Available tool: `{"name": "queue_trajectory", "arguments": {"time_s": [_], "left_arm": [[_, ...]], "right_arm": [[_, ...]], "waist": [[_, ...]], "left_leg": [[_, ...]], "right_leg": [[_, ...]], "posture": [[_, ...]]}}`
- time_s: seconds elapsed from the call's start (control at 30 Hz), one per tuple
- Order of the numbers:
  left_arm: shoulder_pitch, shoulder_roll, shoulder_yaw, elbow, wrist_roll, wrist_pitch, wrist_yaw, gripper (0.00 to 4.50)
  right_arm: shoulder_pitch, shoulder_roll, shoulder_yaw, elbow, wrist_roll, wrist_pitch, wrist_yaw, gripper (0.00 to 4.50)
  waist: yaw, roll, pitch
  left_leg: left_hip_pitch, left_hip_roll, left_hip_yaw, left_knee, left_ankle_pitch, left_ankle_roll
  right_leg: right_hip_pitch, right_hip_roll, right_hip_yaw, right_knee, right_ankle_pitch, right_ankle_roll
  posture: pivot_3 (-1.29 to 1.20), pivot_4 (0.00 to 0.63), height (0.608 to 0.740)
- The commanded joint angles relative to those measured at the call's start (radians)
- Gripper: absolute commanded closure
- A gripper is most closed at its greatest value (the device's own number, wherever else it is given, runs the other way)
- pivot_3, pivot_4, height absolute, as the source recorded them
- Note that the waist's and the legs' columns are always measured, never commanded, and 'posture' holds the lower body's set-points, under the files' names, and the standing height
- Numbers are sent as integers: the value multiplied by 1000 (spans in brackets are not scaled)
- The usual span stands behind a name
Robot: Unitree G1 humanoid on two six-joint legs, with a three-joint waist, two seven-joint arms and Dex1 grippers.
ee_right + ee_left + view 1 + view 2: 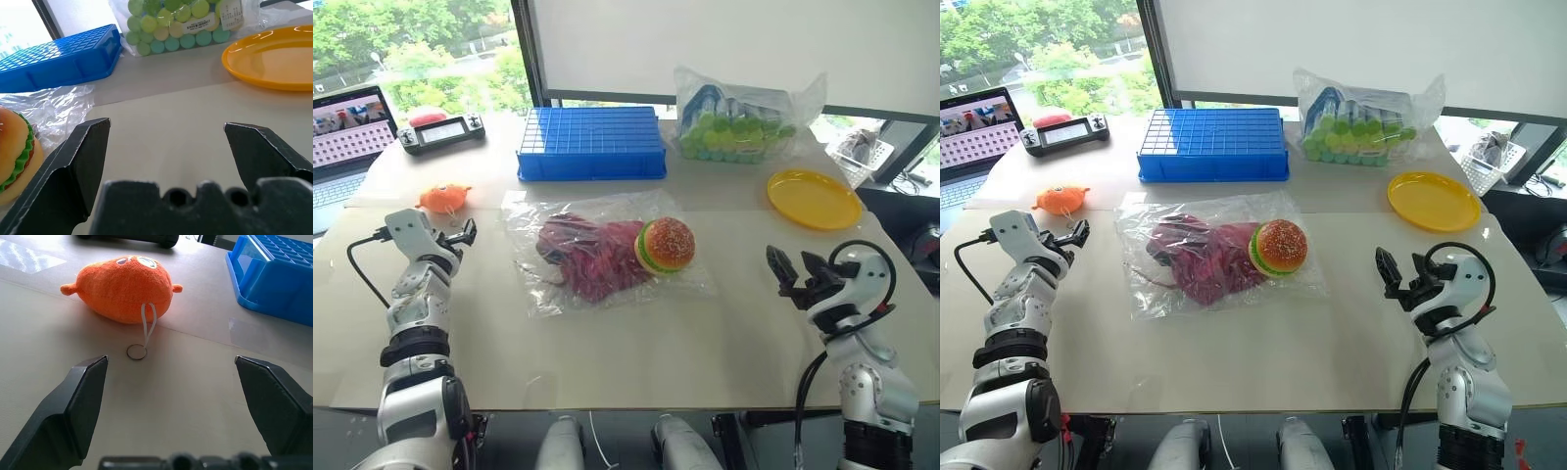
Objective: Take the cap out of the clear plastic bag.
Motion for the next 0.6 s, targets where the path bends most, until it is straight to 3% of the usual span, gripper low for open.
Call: {"name": "queue_trajectory", "arguments": {"time_s": [0.03,0.13,0.2,0.37,0.43,0.5,0.6], "left_arm": [[-11,8,-4,-12,7,-53,-19,32],[-47,24,-23,-44,-15,-77,-129,32],[-87,61,-40,-131,-73,-36,-280,32],[-87,116,-119,-368,-146,111,-476,32],[-17,176,-192,-587,-242,247,-620,32],[100,294,-257,-807,-374,426,-808,32],[194,397,-306,-910,-386,486,-910,32]], "right_arm": [[4,-10,-27,-32,5,-39,5,0],[-4,-39,-30,-39,11,-24,24,0],[-17,-93,-18,-66,45,28,78,0],[-41,-189,-5,-103,123,120,165,0],[-61,-235,-5,-137,187,183,210,0],[-78,-295,4,-173,254,256,275,0],[-102,-378,48,-195,284,310,369,0]], "waist": [[0,0,0],[0,0,0],[3,-1,1],[1,-2,1],[-1,-2,1],[-15,1,3],[-27,2,4]], "left_leg": [[0,0,0,0,0,0],[0,0,0,0,0,0],[0,0,0,0,0,0],[-2,0,0,0,0,0],[-2,0,0,-1,0,0],[-2,0,0,-1,0,0],[-2,1,0,-1,-1,0]], "right_leg": [[0,0,0,0,0,0],[0,0,0,0,0,0],[0,0,0,0,0,0],[-1,0,0,-1,0,0],[0,0,0,-1,0,-1],[-1,0,0,-1,1,-3],[-2,0,0,0,1,-5]], "posture": [[0,150,713],[0,150,713],[0,150,713],[0,150,713],[0,150,713],[0,150,713],[0,150,713]]}}
